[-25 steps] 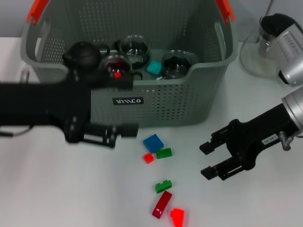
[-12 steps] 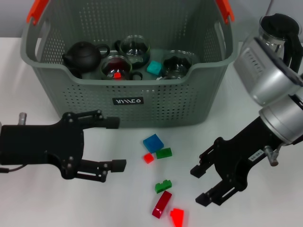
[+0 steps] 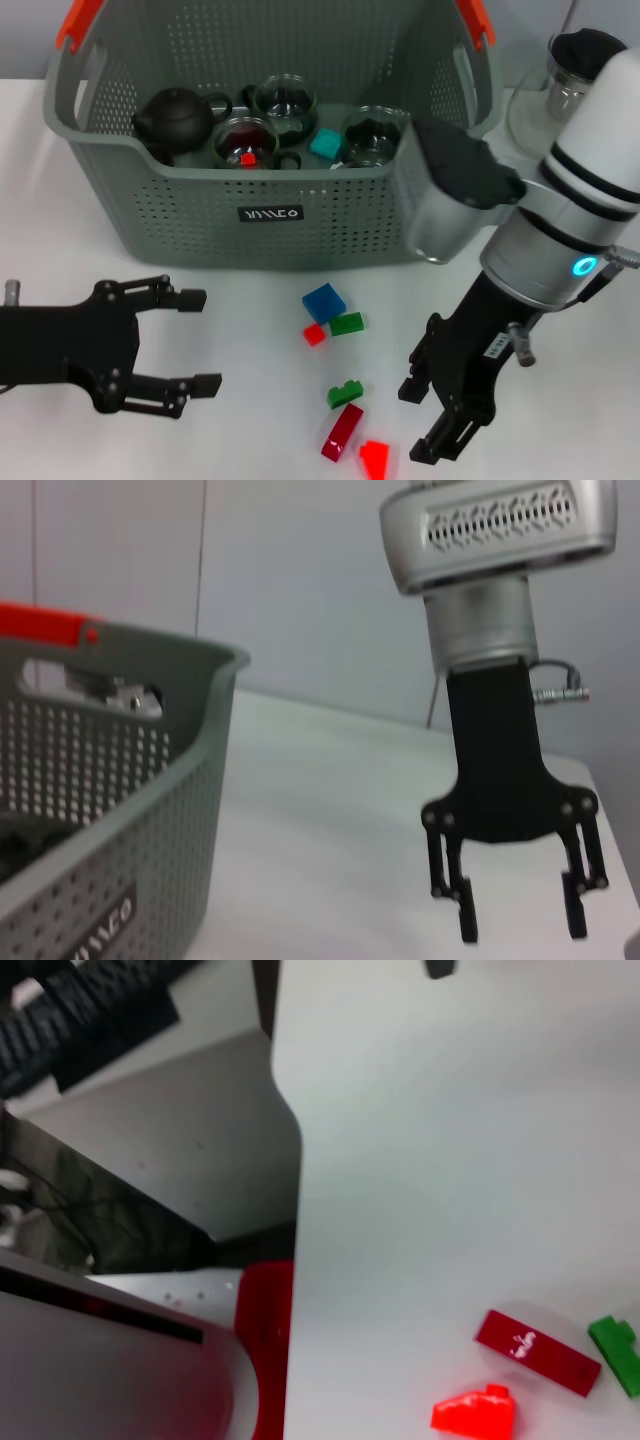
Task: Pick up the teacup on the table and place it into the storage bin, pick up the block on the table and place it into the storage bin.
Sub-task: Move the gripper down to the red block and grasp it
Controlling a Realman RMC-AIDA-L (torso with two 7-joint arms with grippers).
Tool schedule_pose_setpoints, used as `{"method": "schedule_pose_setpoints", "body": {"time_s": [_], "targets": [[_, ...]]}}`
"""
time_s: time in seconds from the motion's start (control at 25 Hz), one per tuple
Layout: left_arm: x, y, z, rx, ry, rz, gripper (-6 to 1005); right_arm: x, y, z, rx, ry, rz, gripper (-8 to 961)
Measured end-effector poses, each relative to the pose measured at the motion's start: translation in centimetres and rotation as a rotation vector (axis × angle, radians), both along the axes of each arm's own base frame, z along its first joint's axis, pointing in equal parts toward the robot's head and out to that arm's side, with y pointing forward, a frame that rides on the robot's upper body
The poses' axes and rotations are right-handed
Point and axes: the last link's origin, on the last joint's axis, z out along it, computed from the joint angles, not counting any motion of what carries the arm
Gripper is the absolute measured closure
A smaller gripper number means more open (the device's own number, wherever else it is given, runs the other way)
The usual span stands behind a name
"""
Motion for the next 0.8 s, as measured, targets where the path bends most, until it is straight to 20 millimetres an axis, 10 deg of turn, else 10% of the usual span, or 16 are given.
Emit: {"method": "schedule_pose_setpoints", "body": {"time_s": [0.8], "targets": [[-0.8, 0.3, 0.3, -0.019, 0.108, -0.03, 78, -1.2, -1.8, -5.2, 0.083, -0.123, -0.002, 254]]}}
